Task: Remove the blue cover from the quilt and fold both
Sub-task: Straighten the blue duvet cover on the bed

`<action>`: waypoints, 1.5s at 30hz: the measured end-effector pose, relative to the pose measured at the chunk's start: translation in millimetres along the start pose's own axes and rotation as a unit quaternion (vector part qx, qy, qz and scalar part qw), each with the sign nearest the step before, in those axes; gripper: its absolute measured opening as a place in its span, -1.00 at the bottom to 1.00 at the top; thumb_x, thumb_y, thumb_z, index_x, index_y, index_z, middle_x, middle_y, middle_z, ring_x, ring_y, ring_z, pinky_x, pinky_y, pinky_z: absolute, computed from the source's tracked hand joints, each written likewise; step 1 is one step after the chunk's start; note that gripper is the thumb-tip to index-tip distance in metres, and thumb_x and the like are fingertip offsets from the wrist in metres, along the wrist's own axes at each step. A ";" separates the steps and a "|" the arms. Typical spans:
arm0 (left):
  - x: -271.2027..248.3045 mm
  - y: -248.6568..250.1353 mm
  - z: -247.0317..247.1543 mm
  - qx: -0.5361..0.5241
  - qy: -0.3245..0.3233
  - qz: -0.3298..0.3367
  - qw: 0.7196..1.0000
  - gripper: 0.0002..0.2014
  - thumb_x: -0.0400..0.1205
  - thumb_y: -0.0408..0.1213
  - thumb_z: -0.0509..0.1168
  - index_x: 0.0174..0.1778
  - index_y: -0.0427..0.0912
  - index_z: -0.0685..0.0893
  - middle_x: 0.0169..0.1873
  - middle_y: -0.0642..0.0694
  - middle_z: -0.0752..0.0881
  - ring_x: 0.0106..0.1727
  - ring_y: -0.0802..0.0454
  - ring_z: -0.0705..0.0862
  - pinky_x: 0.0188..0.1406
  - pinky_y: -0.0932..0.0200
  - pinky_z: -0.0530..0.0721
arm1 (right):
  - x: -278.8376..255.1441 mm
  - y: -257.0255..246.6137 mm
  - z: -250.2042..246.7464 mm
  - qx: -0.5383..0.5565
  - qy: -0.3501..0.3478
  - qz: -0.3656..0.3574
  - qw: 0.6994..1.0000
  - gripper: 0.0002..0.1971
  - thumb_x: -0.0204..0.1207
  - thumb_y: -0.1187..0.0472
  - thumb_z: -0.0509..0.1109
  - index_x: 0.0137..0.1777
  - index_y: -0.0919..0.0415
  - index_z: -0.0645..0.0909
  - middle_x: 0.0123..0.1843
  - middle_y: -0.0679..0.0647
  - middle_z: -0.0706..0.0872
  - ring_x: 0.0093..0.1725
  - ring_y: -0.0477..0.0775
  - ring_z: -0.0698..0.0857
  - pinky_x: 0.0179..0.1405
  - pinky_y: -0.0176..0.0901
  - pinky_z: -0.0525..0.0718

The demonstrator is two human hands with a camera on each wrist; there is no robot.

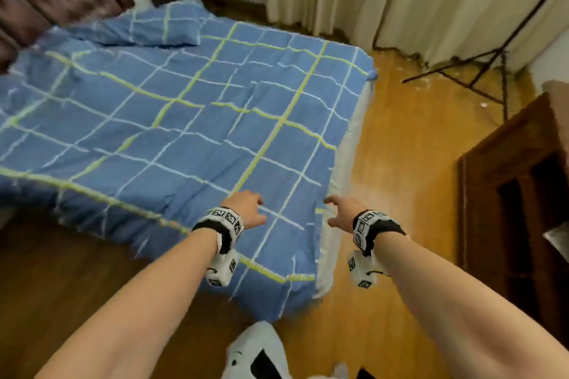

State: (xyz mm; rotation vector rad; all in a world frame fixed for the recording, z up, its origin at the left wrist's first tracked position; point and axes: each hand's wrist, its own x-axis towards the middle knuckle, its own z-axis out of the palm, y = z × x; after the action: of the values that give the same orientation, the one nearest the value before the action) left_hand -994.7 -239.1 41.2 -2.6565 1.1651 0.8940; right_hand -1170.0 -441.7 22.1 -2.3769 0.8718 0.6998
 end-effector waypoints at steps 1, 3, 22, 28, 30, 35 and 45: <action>-15.1 -13.2 11.2 -0.027 -0.010 -0.039 0.999 -0.45 0.52 0.12 0.35 0.43 0.09 0.54 0.33 0.00 0.63 0.37 -0.08 0.59 0.28 -0.03 0.60 | 8.0 -15.5 -0.7 -0.035 -0.010 -0.041 0.998 -0.36 0.52 0.05 0.48 0.59 -0.06 0.37 0.49 0.10 0.57 0.43 0.20 0.58 0.33 -0.04 0.56; -42.2 -36.9 31.7 -0.058 -0.023 -0.096 0.993 -0.43 0.48 0.12 0.37 0.43 0.12 0.55 0.31 0.00 0.65 0.36 -0.07 0.61 0.27 -0.01 0.61 | 19.5 -49.1 -0.8 -0.085 -0.040 -0.100 0.991 -0.32 0.47 0.02 0.52 0.57 -0.14 0.36 0.48 0.13 0.57 0.41 0.22 0.58 0.36 0.04 0.58; 156.5 -6.8 373.3 -0.183 -0.088 -0.268 0.942 0.33 0.06 0.39 0.56 0.62 -0.12 0.06 0.51 -0.19 0.22 0.53 -0.23 0.24 0.34 -0.26 0.51 | 299.4 4.2 257.7 -0.438 -0.084 -0.296 0.845 -0.02 0.47 0.13 0.46 0.70 -0.23 -0.14 0.73 0.05 0.03 0.71 0.15 0.04 0.52 0.57 -0.08; 185.1 -3.2 356.3 -0.182 -0.031 -0.319 0.930 -0.64 0.52 -0.22 0.40 0.23 -0.07 0.58 0.16 -0.20 0.68 0.20 -0.28 0.67 0.07 -0.10 0.66 | 319.3 10.8 248.9 -0.356 -0.064 -0.359 0.861 -0.65 0.59 0.19 0.24 0.32 -0.11 0.62 0.22 0.07 0.71 0.28 0.26 0.66 0.26 0.06 0.55; 167.6 14.8 329.8 -0.223 -0.070 -0.315 0.920 -0.72 0.54 -0.26 0.32 0.18 -0.02 0.67 0.10 -0.23 0.74 0.14 -0.33 0.71 0.05 -0.09 0.69 | 300.2 7.8 210.7 -0.381 -0.127 -0.350 0.846 -0.71 0.58 0.05 0.31 0.28 -0.10 0.62 0.22 0.11 0.74 0.25 0.28 0.70 0.12 0.03 0.63; 101.5 92.2 245.9 -0.272 -0.121 -0.289 0.910 -0.71 0.52 -0.25 0.33 0.17 -0.03 0.71 0.08 -0.23 0.77 0.16 -0.27 0.72 0.07 0.00 0.69 | 221.9 19.9 101.6 -0.408 -0.180 -0.370 0.815 -0.64 0.54 -0.06 0.31 0.23 0.09 0.66 0.25 0.18 0.73 0.25 0.28 0.70 0.15 0.04 0.65; 46.6 182.0 166.5 -0.256 -0.217 -0.243 0.910 -0.39 0.54 -0.02 0.44 0.51 -0.12 0.53 0.41 -0.10 0.61 0.40 -0.09 0.59 0.35 0.11 0.56 | 150.3 116.0 14.5 -0.334 -0.367 -0.224 0.839 -0.34 0.54 0.01 0.50 0.62 0.07 0.39 0.57 0.05 0.49 0.50 0.14 0.53 0.46 -0.07 0.48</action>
State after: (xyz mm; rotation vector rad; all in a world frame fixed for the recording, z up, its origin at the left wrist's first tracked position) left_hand -1176.3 -343.4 -97.2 -2.6680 0.1586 1.7289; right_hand -1155.2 -574.6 -113.5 -2.3581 -0.3152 1.7414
